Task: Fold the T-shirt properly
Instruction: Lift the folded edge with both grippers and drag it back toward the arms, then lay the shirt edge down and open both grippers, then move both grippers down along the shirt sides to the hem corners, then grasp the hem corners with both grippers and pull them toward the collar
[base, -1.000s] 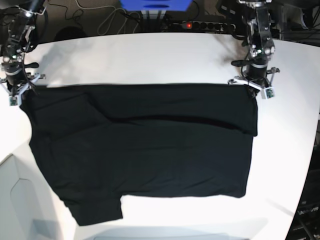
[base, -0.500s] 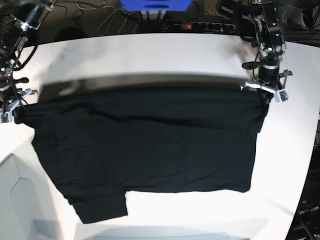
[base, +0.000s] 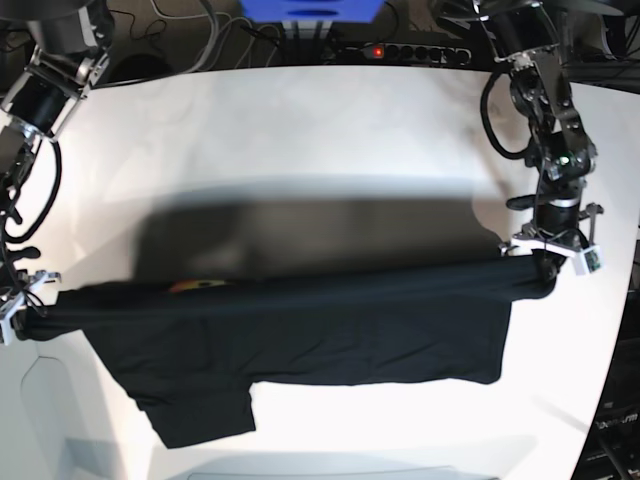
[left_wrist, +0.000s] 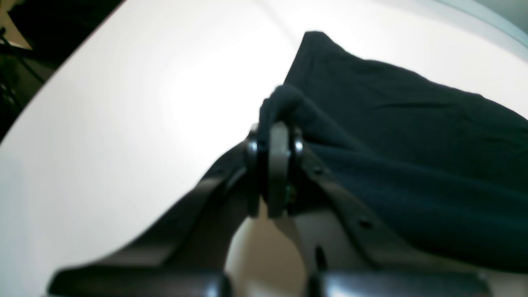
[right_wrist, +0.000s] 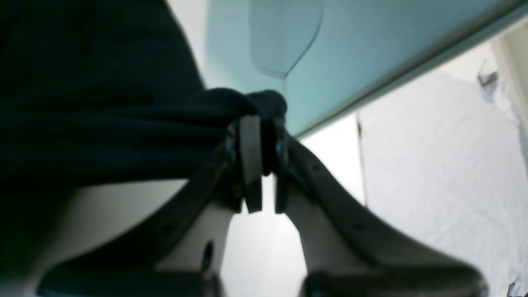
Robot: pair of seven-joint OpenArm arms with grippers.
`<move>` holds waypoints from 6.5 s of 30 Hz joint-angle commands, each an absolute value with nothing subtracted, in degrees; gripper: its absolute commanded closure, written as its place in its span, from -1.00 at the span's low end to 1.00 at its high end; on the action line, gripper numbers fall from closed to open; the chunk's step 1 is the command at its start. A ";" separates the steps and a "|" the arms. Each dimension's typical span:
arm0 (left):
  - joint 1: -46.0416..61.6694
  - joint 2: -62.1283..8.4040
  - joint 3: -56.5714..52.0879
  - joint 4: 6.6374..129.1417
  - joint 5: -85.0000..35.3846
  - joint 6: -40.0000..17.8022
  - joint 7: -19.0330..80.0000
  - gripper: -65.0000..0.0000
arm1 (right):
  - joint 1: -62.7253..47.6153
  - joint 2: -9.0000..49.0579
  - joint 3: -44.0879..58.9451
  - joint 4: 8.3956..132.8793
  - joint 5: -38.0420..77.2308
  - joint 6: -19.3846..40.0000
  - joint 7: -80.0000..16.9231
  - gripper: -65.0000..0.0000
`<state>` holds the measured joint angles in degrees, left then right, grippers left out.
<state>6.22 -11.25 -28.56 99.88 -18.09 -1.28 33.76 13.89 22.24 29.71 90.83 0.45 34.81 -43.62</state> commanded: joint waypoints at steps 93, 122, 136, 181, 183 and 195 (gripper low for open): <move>36.53 -6.29 -31.78 102.29 -17.19 -0.40 41.10 0.17 | -28.88 7.96 43.47 100.70 -0.31 38.11 -35.65 0.30; 34.24 -4.44 -36.79 114.33 -17.10 -0.40 40.57 -0.59 | -15.78 6.29 45.49 105.19 -0.40 40.00 -35.65 -0.23; 12.18 -4.88 -39.52 110.64 -16.75 -0.40 40.84 -0.60 | 13.32 11.38 29.49 86.02 -5.32 38.55 -35.38 -0.23; -31.16 -19.38 -3.56 33.36 -16.84 -0.31 7.34 -0.60 | 33.36 16.57 27.74 28.97 -13.32 26.77 -8.22 0.89; -31.25 -19.30 -3.56 33.45 -16.84 -0.31 7.34 -0.60 | 33.36 16.57 27.74 28.97 -13.32 26.77 -8.22 0.92; -31.52 -19.21 -3.47 29.76 -16.84 -0.40 7.25 -0.03 | 32.31 16.57 27.74 29.05 -13.32 26.77 -8.22 0.92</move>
<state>-30.37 -18.41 -3.49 29.39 -17.50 -0.82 5.98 32.14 16.01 27.73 28.97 -11.57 26.92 -5.26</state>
